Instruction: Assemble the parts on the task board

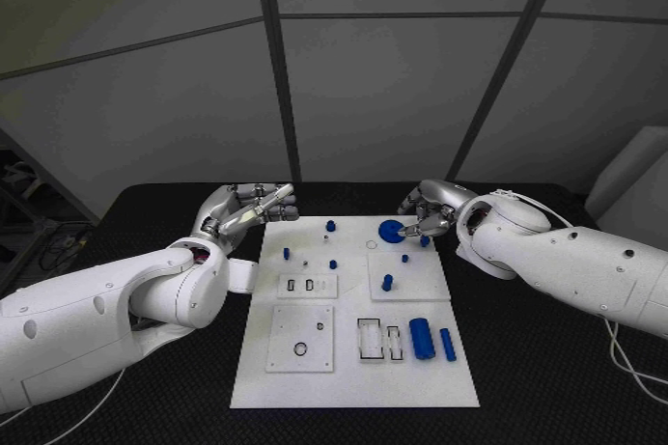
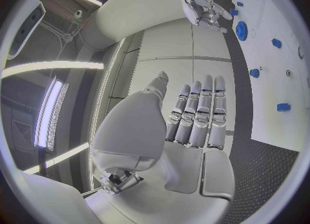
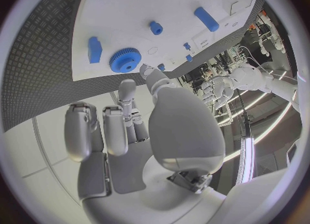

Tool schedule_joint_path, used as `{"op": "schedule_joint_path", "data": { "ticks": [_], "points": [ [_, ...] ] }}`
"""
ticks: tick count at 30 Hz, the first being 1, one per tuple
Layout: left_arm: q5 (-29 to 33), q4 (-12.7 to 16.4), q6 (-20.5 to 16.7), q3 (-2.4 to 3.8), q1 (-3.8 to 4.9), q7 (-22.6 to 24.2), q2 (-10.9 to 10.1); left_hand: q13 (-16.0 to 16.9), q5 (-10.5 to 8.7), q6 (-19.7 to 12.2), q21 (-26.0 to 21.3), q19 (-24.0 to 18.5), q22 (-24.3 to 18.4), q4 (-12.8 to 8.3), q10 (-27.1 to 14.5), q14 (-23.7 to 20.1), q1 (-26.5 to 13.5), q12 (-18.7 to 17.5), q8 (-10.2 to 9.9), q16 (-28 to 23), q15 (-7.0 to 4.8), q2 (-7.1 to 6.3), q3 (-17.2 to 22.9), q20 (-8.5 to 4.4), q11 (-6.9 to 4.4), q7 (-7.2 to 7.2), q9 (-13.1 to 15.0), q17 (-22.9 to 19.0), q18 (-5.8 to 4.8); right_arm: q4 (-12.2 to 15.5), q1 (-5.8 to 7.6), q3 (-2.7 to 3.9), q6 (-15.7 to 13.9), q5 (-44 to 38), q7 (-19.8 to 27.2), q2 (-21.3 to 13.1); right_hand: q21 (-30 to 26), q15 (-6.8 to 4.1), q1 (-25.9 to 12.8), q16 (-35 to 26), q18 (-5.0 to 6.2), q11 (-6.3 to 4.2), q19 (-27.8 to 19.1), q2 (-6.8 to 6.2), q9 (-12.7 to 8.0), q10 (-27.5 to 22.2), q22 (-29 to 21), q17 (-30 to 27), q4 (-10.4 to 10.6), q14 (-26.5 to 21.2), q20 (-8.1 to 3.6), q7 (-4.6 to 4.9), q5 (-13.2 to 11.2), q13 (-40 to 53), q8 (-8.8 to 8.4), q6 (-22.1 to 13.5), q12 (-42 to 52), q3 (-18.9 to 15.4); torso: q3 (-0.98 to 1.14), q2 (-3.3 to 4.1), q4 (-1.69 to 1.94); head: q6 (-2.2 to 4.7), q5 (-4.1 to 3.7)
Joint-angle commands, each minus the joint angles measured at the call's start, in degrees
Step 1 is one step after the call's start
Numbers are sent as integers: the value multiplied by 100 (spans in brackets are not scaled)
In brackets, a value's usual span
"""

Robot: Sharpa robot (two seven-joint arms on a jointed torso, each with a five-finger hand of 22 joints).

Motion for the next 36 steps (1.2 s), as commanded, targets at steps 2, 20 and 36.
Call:
{"op": "schedule_joint_path", "data": {
  "ticks": [2, 20, 36],
  "points": [
    [-81, -14, 107, 4, 8, 5, 24, -5, -16, 1, -28, -27, -6, -29, -45, -45, -11, -39, -31, -18, -6, 23, 8, 8, 9, 30, -4, 10, -108, -186, 16, 6, 572, 96, -337, 147, 77, 121, 189, 215, -118, 92, 115, 69, 41, 115, 689, 642, 299, 422, 52, 63, -80, 1389, 89, -166, 1272, -422, -3, 5, 7, -15, -20],
    [-83, -39, 112, 4, 8, 4, 32, -2, -16, 10, -30, -30, -8, -33, -36, -42, -13, -36, -30, -21, -7, 25, 6, 10, 6, 26, -2, 14, -107, -706, 16, 5, 594, 118, -449, 579, 132, 167, 388, 309, -145, 145, 199, 173, 91, 214, 814, 855, 589, 452, 112, 123, -25, 2030, 212, -310, 1824, -620, 0, 9, 18, -62, -13],
    [-83, -42, 108, 4, 8, -5, 20, -2, -16, 10, -30, -30, -8, -33, -36, -42, -13, -36, -30, -21, -7, 25, 6, 10, 6, 26, -2, 14, -107, -768, 16, 5, 591, 111, -459, 620, 154, 165, 435, 331, -155, 137, 234, 267, 130, 270, 863, 907, 652, 461, 118, 108, -6, 2174, 315, -245, 1941, -605, 4, 5, 13, -72, 3]
  ]
}}
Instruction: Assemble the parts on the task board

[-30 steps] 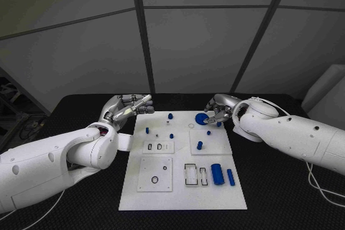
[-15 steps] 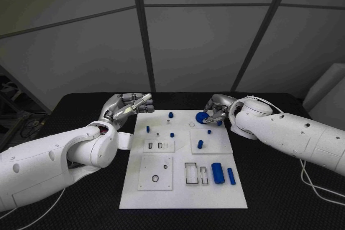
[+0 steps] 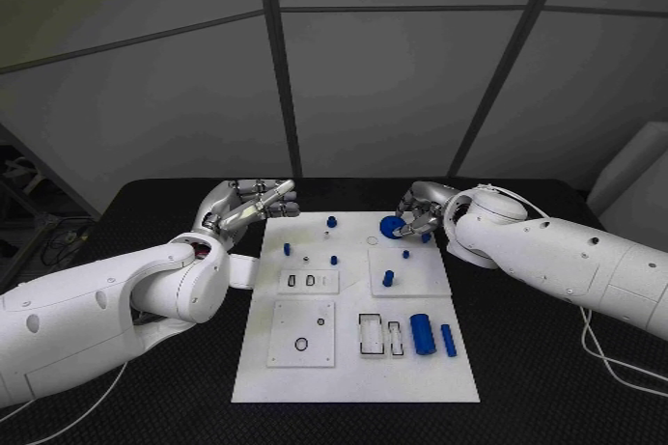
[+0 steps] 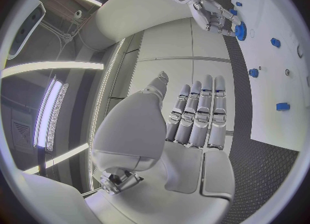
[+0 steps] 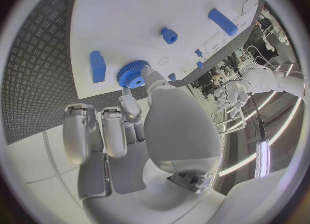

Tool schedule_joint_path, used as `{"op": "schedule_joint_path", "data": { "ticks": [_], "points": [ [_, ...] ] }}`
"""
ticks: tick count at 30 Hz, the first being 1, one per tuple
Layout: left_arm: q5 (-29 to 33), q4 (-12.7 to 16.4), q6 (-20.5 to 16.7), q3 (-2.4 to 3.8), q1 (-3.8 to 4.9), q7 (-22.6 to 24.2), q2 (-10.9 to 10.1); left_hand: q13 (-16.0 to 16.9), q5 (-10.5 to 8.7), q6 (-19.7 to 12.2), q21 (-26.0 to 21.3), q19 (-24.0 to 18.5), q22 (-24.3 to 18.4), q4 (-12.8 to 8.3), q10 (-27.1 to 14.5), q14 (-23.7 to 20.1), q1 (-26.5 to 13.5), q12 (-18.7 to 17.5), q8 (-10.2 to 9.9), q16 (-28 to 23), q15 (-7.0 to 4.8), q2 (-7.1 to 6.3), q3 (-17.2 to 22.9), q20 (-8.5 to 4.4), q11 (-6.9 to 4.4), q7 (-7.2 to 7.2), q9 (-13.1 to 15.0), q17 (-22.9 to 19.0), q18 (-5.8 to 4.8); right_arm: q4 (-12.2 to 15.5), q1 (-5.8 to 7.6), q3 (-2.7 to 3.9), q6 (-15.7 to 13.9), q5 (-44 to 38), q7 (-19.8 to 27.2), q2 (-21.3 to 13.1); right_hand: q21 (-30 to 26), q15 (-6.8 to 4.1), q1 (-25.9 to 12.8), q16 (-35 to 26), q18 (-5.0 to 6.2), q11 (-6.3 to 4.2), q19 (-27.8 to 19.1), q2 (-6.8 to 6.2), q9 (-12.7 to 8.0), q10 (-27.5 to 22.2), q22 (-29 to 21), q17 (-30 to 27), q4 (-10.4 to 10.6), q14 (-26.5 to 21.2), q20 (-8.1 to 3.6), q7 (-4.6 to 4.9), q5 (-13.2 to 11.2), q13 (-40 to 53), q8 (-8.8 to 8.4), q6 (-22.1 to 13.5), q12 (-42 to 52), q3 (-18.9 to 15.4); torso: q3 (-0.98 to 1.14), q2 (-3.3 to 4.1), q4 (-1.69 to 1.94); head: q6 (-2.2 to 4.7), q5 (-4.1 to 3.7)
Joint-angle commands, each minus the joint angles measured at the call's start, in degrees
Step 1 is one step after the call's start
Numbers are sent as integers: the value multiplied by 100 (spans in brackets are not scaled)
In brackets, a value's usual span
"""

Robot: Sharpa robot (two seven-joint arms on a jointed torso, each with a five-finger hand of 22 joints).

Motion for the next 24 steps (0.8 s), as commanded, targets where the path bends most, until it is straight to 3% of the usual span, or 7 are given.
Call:
{"op": "schedule_joint_path", "data": {
  "ticks": [1, 7, 24],
  "points": [
    [-53, 5, 65, 5, 9, 20, -3, -2, -16, 10, -30, -31, -9, -33, -36, -43, -13, -36, -30, -21, -7, 26, 5, 10, 6, 27, -2, 6, -106, -2, 14, 4, 17, -9, -20, 12, 29, 29, 43, 35, -68, 3, 118, 38, 16, 42, 868, 887, 32, 472, 35, -16, 18, 42, 49, 37, 43, 22, -1, 0, 3, 6, -3],
    [-53, 6, 64, 5, 9, 17, -6, -2, -16, 10, -30, -31, -9, -33, -36, -43, -13, -36, -30, -21, -7, 26, 5, 10, 6, 27, -2, 6, -106, 2, 14, 4, 7, -139, -27, 39, 53, -3, 160, 52, -80, -38, 155, 146, 81, 173, 922, 930, -8, 479, 10, -62, -35, 253, 228, 237, 216, 102, 0, 1, -3, 1, 5],
    [-53, 7, 74, 5, 9, -18, -13, -1, -16, 12, -32, -36, -11, -39, -35, -43, -12, -38, -33, -28, -7, 30, 5, 12, 5, 26, -2, 10, -105, 30, 14, 2, -68, -819, -66, 135, 87, -19, 210, 74, -98, -59, 215, 170, 99, 256, 1000, 986, -42, 491, -5, -81, -65, 370, 290, 315, 312, 143, 0, 1, 1, -19, 11]
  ]
}}
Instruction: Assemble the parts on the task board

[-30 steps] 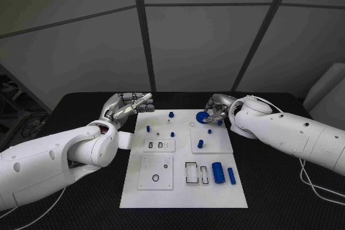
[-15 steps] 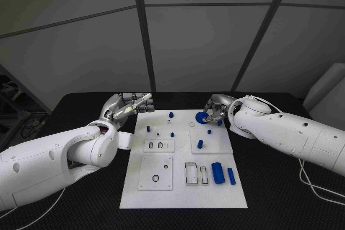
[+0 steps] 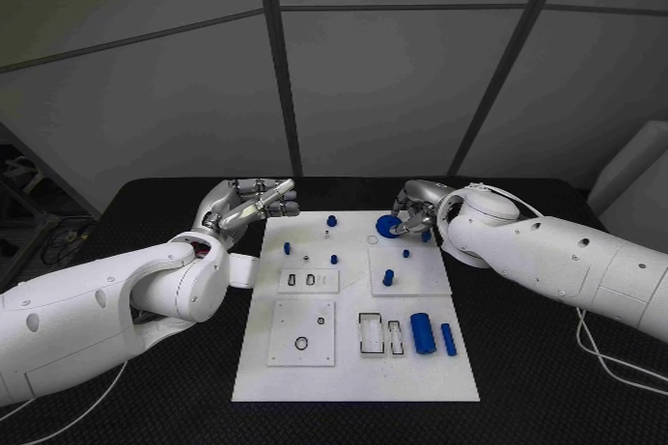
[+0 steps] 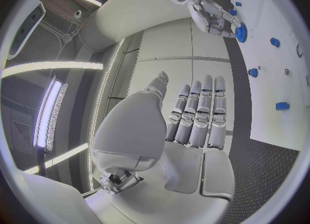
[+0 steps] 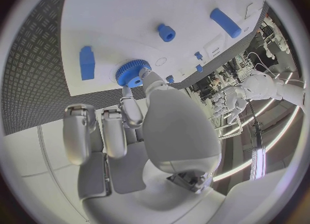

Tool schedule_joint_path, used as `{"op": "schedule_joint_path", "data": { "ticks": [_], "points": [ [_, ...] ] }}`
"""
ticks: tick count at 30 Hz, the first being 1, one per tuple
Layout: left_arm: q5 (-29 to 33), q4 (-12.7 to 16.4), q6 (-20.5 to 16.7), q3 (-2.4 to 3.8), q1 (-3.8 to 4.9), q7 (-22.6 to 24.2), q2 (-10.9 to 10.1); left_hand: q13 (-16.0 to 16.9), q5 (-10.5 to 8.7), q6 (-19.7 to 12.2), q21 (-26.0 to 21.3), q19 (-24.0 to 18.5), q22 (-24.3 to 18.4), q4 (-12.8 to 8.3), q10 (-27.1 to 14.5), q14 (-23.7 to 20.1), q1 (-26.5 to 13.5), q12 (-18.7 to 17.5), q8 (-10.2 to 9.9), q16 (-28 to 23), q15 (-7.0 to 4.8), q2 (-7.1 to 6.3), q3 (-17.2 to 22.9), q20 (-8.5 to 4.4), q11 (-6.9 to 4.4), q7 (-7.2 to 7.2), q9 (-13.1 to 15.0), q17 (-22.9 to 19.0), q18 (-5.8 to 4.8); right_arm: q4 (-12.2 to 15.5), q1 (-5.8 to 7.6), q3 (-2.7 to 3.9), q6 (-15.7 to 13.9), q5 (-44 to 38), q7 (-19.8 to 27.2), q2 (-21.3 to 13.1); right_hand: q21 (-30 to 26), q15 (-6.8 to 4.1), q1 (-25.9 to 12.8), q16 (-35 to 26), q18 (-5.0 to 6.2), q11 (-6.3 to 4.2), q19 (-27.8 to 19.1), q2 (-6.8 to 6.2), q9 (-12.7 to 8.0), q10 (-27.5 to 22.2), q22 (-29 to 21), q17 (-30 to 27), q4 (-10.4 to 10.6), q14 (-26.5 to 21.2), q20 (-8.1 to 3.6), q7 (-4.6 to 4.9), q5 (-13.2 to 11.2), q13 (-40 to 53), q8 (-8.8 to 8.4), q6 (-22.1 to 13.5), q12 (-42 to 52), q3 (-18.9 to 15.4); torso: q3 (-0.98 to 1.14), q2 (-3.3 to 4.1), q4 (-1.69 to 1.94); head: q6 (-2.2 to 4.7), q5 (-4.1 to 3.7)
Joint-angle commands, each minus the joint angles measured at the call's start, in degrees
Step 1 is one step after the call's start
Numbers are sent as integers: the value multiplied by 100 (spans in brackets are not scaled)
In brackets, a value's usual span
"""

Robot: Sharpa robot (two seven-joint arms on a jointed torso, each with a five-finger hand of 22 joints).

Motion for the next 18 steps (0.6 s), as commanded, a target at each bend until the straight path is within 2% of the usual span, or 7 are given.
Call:
{"op": "schedule_joint_path", "data": {
  "ticks": [1, 4, 8, 13, 18],
  "points": [
    [-50, 9, 72, 5, 9, 0, -6, -1, -16, 12, -32, -37, -6, -40, -36, -44, -11, -39, -34, -29, -7, 32, 5, 12, 6, 26, -2, 6, -105, 17, 12, 2, -54, -444, -19, 16, 44, -24, 91, 34, -101, -11, 222, 46, 14, 83, 1011, 994, -25, 492, -9, -15, -26, 73, 55, 82, 79, 77, -2, -2, 1, -3, 6],
    [-50, 12, 74, 5, 9, -8, -8, -2, -20, 8, -34, -40, -7, -44, -41, -45, -8, -43, -38, -33, -6, 37, 6, 13, 8, 29, -3, 8, -104, 18, 12, 1, -25, -526, 6, 34, 53, -42, 163, 37, -106, -31, 237, 102, 22, 144, 1031, 1003, -61, 494, -24, -36, -42, 156, 87, 172, 143, 180, -2, -3, 1, -5, 5],
    [-50, 17, 74, 5, 9, -14, -13, -3, -26, 5, -34, -42, -8, -47, -45, -46, -5, -45, -41, -36, -6, 43, 8, 14, 9, 31, -3, 10, -104, 24, 12, 1, -77, -565, 36, 39, 63, -88, 227, 41, -110, -78, 253, 169, 40, 241, 1053, 1016, -99, 497, -60, -91, 120, 284, 132, 377, 241, 362, -2, -1, 0, -6, 13],
    [-50, 20, 72, 5, 9, -21, -20, -3, -29, 3, -35, -44, -8, -52, -48, -46, -1, -47, -44, -39, -5, 49, 11, 15, 11, 33, -4, 12, -104, 62, 12, 1, -224, -546, 81, 23, 79, -146, 239, 47, -119, -138, 280, 185, 52, 356, 1090, 1035, -140, 501, -115, -159, 391, 427, 153, 561, 349, 557, 1, -3, 1, -14, 24],
    [-50, 20, 77, 5, 9, -30, -27, -3, -30, 3, -35, -44, -8, -53, -49, -46, 0, -48, -45, -40, -5, 51, 12, 15, 11, 34, -4, 12, -103, 161, 11, 1, -457, -526, 105, -6, 89, -160, 188, 52, -124, -149, 297, 141, 45, 375, 1113, 1047, -146, 504, -135, -169, 453, 452, 124, 589, 361, 629, 2, -2, -2, -11, 30]
  ]
}}
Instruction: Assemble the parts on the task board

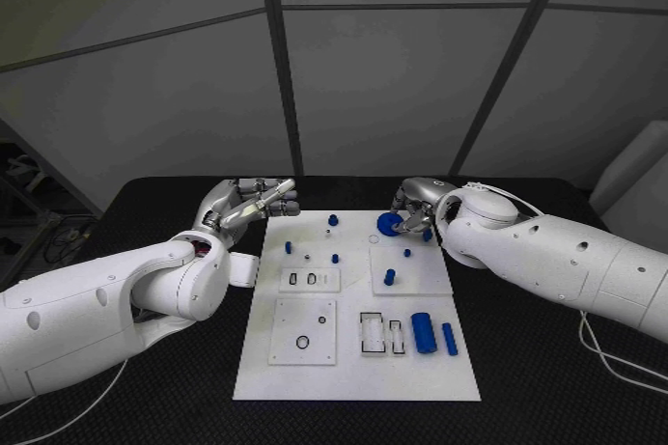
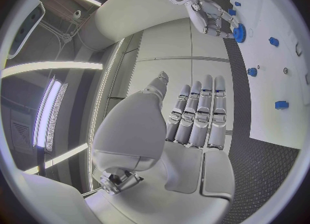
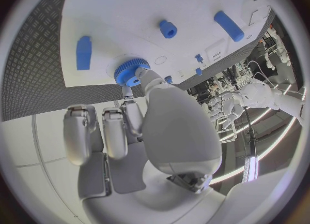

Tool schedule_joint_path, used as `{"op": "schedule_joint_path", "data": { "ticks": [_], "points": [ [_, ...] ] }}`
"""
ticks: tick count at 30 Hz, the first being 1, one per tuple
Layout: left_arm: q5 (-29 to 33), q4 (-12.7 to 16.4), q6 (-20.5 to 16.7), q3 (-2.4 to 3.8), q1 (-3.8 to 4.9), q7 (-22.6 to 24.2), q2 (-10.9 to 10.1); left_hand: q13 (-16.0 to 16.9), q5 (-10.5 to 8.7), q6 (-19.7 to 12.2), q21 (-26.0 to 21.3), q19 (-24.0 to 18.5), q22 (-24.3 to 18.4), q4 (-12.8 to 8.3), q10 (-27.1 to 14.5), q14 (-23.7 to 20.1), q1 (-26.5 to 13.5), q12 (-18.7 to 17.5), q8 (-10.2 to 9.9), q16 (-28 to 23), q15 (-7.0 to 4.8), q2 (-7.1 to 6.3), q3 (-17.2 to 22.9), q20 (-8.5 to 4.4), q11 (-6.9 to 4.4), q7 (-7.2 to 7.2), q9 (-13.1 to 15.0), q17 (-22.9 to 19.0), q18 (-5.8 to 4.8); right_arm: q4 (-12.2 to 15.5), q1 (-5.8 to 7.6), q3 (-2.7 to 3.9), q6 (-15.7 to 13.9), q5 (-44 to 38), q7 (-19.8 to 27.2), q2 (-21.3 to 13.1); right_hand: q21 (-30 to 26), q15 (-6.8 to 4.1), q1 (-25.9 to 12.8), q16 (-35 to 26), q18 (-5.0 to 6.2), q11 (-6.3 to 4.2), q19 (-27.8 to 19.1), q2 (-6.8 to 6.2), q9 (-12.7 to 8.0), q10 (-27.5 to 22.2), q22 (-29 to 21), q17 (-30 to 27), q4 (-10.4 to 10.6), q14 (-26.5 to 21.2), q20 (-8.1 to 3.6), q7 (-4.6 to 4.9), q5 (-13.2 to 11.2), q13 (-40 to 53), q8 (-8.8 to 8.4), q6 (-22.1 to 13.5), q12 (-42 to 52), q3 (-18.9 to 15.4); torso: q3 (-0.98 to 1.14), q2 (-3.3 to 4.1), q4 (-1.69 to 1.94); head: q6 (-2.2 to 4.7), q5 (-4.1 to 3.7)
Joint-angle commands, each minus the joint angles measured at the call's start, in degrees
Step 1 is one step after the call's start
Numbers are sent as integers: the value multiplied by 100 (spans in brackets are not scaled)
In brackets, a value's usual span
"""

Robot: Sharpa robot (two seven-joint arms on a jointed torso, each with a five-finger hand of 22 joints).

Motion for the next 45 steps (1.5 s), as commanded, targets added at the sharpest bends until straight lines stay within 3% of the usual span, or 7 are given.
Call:
{"op": "schedule_joint_path", "data": {
  "ticks": [1, 8, 19, 26, 38, 45],
  "points": [
    [-47, 10, 72, 5, 9, 1, -7, -4, -31, 1, -35, -45, -10, -39, -31, -46, 4, -22, -26, -41, -5, 54, -4, 15, -9, 35, -4, 9, -103, 103, 12, 3, -398, -80, 84, -24, 38, -44, -49, 29, -32, -7, 289, 38, 46, 28, 1116, 1051, 2, 493, -40, -144, 24, 8, 4, 220, 26, 46, 1, 0, -3, 4, 8],
    [-47, 4, 78, 5, 9, -12, -16, -5, -32, -7, -36, -50, -11, -62, -42, -46, 27, -27, -35, -52, -2, 70, 7, 18, -5, 41, -5, 16, -102, 473, 11, 4, -784, -237, 110, -88, 50, -42, -121, 39, -39, -7, 311, -35, 37, 26, 1144, 1078, 3, 499, -44, -143, -52, 8, -33, 229, 17, 84, 1, -1, -10, 3, 29],
    [-60, -4, 82, 5, 9, -20, -10, -5, -28, -10, -36, -55, -13, -93, -50, -46, 61, -30, -43, -65, -1, 99, 30, 21, -4, 41, -5, 25, -100, 725, 12, 3, -864, -487, 83, 146, 56, -40, -161, 43, -42, -6, 321, -71, 31, 27, 1158, 1089, 2, 502, -44, -142, -117, 10, -58, 236, 12, 113, 0, 8, 9, -5, 41],
    [-74, -9, 84, 5, 9, -22, 0, -5, -27, -11, -36, -55, -13, -95, -51, -46, 63, -30, -43, -66, -1, 100, 31, 21, -4, 41, -5, 25, -100, 660, 13, -13, -820, -539, 100, 439, 57, -39, -170, 43, -42, -5, 323, -77, 31, 27, 1161, 1090, 4, 502, -43, -141, -127, 10, -63, 236, 11, 117, -1, 12, 11, -16, 72],
    [-77, -18, 80, 6, 10, -17, 18, -5, -27, -11, -36, -55, -13, -95, -51, -46, 63, -30, -43, -66, -1, 100, 31, 21, -4, 41, -5, 25, -100, 314, 10, -123, -720, -549, 156, 834, 57, -36, -189, 41, -42, -3, 322, -87, 26, 14, 1160, 1084, 8, 500, -42, -137, -135, -3, -77, 228, -4, 127, 4, 12, 4, -44, 113],
    [-79, -31, 81, 6, 10, -15, 31, -5, -27, -12, -36, -57, -14, -104, -54, -47, 71, -31, -46, -71, -1, 105, 36, 22, -3, 40, -5, 28, -100, 156, 7, -257, -639, -549, 183, 1007, 53, -33, -208, 38, -41, 1, 316, -95, 22, 2, 1153, 1078, 13, 499, -40, -132, -138, -13, -93, 217, -16, 137, 3, 9, 5, -65, 121]
  ]
}}
